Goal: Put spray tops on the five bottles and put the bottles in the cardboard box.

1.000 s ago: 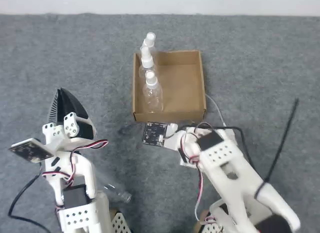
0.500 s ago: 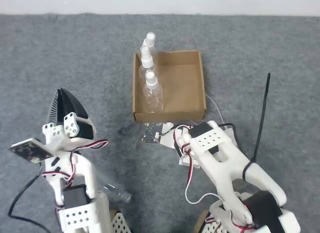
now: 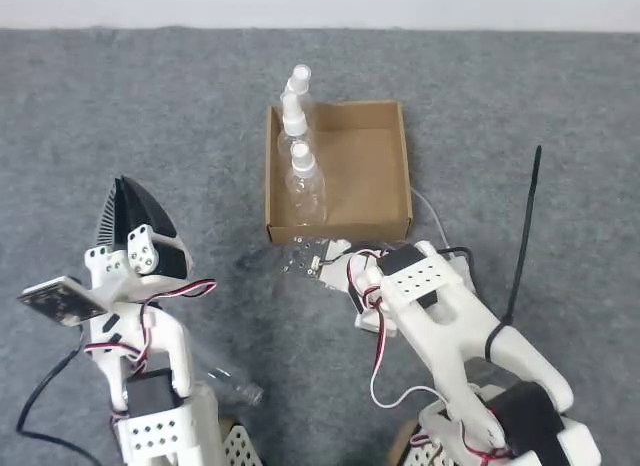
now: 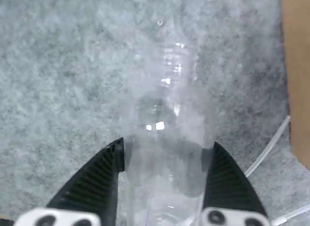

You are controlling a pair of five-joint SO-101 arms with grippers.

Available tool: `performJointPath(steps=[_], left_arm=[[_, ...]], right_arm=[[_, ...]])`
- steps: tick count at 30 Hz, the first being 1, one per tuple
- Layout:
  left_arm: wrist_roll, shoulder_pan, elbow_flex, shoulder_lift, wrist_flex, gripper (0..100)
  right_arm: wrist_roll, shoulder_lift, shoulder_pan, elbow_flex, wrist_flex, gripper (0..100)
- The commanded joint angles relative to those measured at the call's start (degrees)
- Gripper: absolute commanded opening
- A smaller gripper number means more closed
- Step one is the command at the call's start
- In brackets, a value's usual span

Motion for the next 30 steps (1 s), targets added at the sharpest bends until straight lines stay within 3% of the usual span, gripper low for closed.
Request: performJointPath(steps=[1, 4, 14, 22, 27, 30], left_arm=[[-0.4, 0.2, -0.7, -1.3, -0.8, 1], [-0.4, 0.2, -0.7, -1.3, -0.8, 1], [-0.4, 0.1, -0.7, -1.3, -0.8, 1], [-0.4, 0.1, -0.7, -1.3, -0.8, 1], [-0.4, 0.1, -0.7, -1.3, -0.8, 1], [-0.4, 0.1, -0.7, -1.3, -0.8, 1]], right_arm=[[-3.1, -0.6, -0.4, -3.3, 0.6, 25.4], [-4.2, -0.6, -0.8, -3.3, 0.6, 31.0], [-4.3, -0.4, -2.9, -3.1, 0.0, 30.7], [-4.3, -0.6, -2.9, -3.2, 0.0, 12.5], [-4.4, -2.8, -2.6, -3.2, 0.6, 7.6], [-8.3, -6.2, -2.5, -2.9, 1.1, 6.2]])
